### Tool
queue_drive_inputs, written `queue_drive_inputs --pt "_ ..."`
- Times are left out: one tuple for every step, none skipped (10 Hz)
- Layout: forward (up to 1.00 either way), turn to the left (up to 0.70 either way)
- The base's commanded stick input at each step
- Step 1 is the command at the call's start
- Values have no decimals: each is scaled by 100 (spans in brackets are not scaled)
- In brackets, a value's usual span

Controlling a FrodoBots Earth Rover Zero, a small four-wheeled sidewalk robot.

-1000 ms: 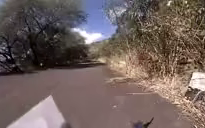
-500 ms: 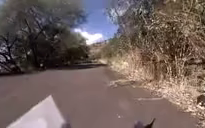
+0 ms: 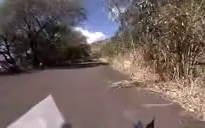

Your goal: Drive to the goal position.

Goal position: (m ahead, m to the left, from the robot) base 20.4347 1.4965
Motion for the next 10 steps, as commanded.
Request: queue_drive_inputs --pt "50 -50" --pt "50 -30" --pt "50 0" --pt "50 0" --pt "50 0" --pt "50 0" --pt "50 0" --pt "50 0" --pt "50 0" --pt "50 0"
